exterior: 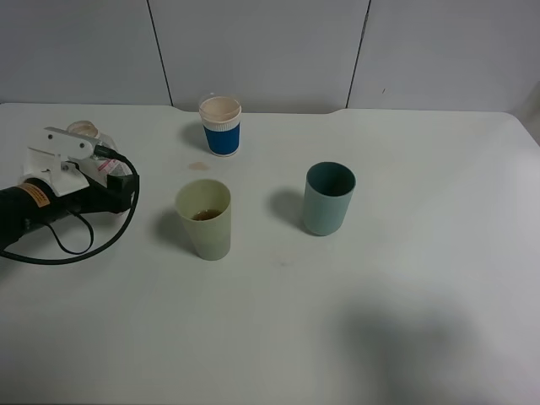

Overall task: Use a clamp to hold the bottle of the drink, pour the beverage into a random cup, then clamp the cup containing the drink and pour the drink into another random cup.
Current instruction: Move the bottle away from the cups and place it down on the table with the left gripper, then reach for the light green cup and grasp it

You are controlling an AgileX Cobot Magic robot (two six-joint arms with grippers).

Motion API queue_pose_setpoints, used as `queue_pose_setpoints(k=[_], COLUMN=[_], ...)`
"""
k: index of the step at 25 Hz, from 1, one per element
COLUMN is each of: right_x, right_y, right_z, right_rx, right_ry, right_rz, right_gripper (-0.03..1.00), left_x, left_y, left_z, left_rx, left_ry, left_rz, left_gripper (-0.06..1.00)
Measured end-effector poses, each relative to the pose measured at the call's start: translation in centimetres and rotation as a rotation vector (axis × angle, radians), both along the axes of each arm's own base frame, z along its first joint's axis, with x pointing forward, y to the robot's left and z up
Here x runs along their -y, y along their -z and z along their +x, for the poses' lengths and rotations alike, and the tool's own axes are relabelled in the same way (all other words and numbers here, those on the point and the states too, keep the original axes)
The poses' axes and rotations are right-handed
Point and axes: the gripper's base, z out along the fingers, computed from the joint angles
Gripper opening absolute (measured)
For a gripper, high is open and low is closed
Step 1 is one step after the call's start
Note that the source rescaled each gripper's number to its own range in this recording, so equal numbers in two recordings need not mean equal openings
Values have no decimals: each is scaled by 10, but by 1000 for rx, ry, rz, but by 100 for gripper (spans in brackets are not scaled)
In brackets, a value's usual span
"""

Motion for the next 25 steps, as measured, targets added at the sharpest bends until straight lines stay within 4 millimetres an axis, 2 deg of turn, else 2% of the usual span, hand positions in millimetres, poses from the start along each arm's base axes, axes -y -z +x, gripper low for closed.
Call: queue_pose_setpoints(k=[1,2,4,9,14,18,22,25], right_x=[0,0,0,0,0,0,0,0], right_y=[0,0,0,0,0,0,0,0], right_z=[0,0,0,0,0,0,0,0], right_rx=[0,0,0,0,0,0,0,0], right_ry=[0,0,0,0,0,0,0,0], right_rz=[0,0,0,0,0,0,0,0], right_gripper=[100,100,100,100,100,100,100,100], left_x=[-1,-1,-1,-1,-4,-6,-10,-12], left_y=[0,0,1,1,-2,-18,-36,-48], left_z=[0,0,0,0,-10,-27,-56,-70], left_rx=[-2,-5,-11,-16,-32,-8,25,57], left_ry=[-10,-15,-16,-20,-56,-80,-123,-145], left_rz=[-7,-9,-8,-7,-11,-11,-19,-20], left_gripper=[84,92,97,99,99,99,100,100])
